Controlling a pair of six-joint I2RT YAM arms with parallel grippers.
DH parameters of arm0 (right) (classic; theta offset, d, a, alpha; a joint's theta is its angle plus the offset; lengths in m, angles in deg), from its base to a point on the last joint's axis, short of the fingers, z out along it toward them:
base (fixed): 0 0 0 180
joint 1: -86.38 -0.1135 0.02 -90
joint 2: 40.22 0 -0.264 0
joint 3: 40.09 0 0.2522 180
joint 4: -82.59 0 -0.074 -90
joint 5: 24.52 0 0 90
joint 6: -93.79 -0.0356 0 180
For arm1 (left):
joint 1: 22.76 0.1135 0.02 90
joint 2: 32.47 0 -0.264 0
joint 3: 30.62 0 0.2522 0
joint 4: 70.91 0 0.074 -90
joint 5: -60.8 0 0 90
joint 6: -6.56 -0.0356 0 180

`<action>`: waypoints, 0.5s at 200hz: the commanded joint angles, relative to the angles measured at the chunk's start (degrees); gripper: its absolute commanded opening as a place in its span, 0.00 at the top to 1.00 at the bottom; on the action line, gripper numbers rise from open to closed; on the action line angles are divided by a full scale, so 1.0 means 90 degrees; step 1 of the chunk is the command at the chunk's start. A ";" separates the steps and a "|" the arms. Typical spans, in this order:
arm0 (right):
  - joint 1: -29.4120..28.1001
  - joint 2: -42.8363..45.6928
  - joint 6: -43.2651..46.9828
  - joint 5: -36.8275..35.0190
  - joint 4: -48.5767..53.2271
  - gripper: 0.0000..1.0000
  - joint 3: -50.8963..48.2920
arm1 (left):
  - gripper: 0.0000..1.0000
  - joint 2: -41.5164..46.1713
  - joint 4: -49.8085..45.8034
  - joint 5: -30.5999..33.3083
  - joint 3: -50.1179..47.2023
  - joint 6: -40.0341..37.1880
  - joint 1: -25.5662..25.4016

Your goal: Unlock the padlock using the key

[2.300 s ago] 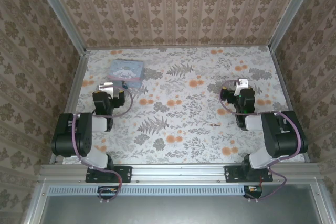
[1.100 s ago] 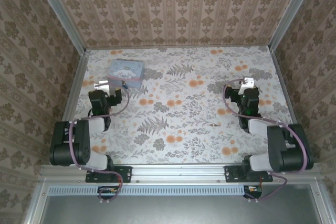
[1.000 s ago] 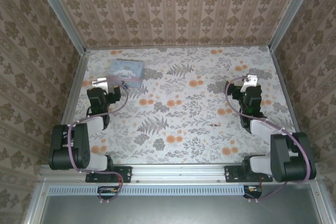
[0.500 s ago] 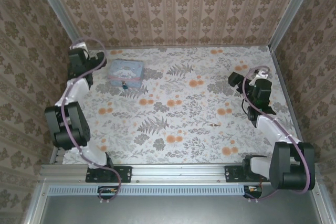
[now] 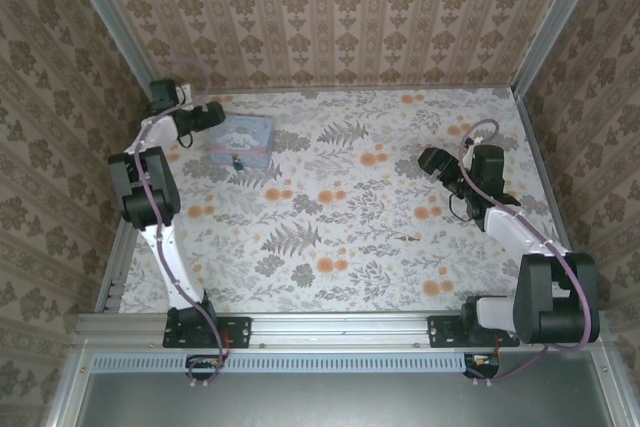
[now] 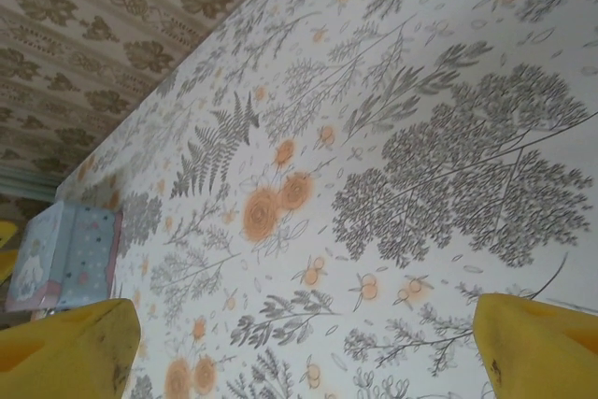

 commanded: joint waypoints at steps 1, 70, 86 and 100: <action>-0.0132 -0.0130 -0.0188 0.0180 0.0139 0.07 0.0118 | 0.00 0.0117 -0.0311 -0.0666 0.0170 -0.0036 -0.0386; -0.0812 -0.0621 -0.0333 0.0280 0.0128 0.09 0.0121 | 0.00 0.2129 0.1706 -0.0661 -0.3113 0.0920 -0.1647; -0.0993 -0.0807 -0.0367 0.0262 0.0091 0.09 0.0074 | 0.00 0.2613 0.2152 -0.0490 -0.3805 0.1284 -0.2064; -0.1116 -0.0840 -0.0406 0.0234 0.0049 0.09 0.0050 | 0.00 0.2895 0.2594 -0.0408 -0.4324 0.1622 -0.2496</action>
